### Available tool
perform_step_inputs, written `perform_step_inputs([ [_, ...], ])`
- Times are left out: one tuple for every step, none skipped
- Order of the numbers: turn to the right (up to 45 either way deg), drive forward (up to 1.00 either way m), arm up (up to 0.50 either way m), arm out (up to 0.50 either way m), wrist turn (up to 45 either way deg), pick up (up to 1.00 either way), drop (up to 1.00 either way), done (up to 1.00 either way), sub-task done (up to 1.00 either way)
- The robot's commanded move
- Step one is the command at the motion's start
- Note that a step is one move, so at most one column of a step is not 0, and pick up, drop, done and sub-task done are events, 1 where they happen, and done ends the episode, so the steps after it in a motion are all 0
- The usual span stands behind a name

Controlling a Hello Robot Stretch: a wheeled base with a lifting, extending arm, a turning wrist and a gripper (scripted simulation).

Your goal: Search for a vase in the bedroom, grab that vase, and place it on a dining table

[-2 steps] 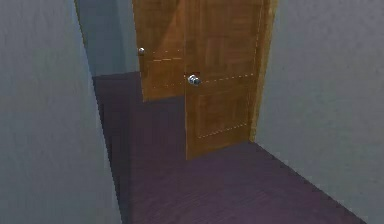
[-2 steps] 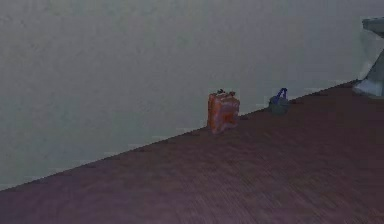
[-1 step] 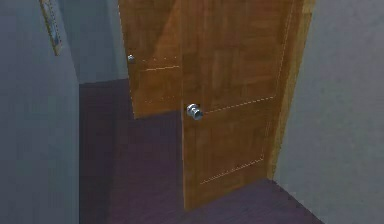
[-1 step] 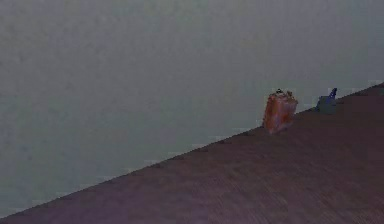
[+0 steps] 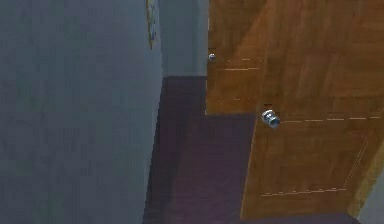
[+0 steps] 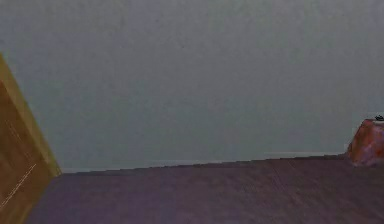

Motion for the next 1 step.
perform_step_inputs([
  [0.0,1.0,0.0,0.0,0.0,0.0,0.0,0.0,0.0],
])
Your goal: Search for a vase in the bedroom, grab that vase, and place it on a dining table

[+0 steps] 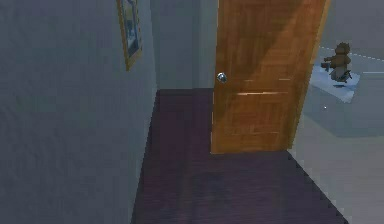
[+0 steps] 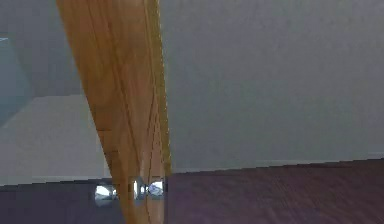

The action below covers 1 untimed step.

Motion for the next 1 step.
perform_step_inputs([
  [0.0,0.3,0.0,0.0,0.0,0.0,0.0,0.0,0.0],
])
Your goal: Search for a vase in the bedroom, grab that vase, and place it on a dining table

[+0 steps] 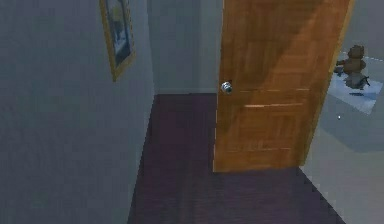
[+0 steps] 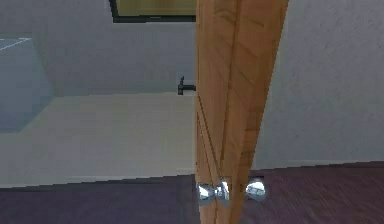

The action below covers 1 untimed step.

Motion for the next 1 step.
perform_step_inputs([
  [3.0,0.0,0.0,0.0,0.0,0.0,0.0,0.0,0.0],
])
